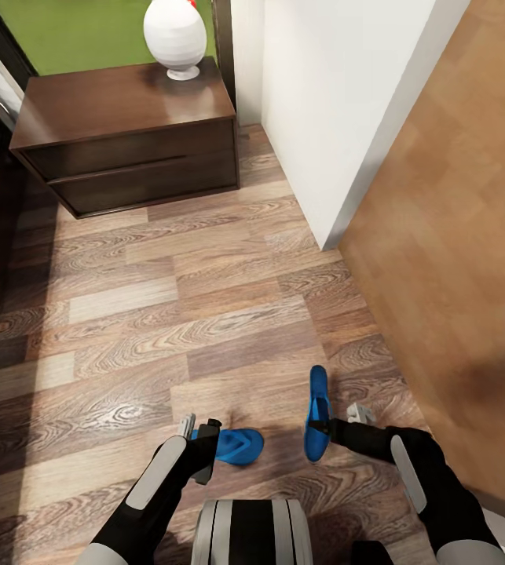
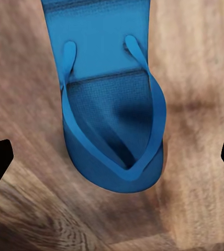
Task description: In the bedroom, move the book from the bed onto either nightstand, and place the two sandals side by side next to the bed.
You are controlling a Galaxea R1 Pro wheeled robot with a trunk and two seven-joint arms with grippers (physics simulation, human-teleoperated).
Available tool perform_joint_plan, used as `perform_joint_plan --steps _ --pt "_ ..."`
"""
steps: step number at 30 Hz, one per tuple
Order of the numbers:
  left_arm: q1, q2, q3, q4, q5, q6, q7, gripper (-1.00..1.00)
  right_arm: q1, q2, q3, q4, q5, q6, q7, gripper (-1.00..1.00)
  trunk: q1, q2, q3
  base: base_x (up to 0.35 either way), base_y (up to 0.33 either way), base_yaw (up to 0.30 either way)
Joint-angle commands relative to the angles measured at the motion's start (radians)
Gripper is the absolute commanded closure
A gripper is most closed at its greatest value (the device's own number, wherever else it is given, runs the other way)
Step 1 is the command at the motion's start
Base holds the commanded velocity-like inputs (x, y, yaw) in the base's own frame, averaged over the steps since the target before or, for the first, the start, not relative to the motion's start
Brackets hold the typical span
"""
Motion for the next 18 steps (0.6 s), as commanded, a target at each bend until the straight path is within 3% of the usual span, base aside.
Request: perform_joint_plan --steps 1,5,10,18 --pt "0.000 0.000 -0.001 -0.001 0.007 -0.006 0.003 -1.00 0.001 -0.003 -0.001 -0.062 -0.014 0.075 0.003 1.00 0.000 0.000 -0.001 0.000 0.000 0.000" --pt "0.000 0.000 -0.001 -0.001 0.007 -0.005 0.003 -1.00 0.003 -0.006 -0.001 -0.157 -0.076 0.164 0.004 1.00 0.000 0.000 -0.001 0.000 0.000 0.000" --pt "0.000 0.000 -0.001 -0.001 0.007 -0.005 0.003 -1.00 0.004 -0.007 -0.001 -0.167 -0.085 0.174 0.004 1.00 0.000 0.000 -0.001 0.000 0.000 0.000" --pt "0.000 0.000 -0.001 -0.001 0.007 -0.005 0.003 -1.00 0.004 -0.007 -0.001 -0.168 -0.086 0.176 0.004 1.00 0.003 -0.002 -0.032 0.000 0.000 0.000"
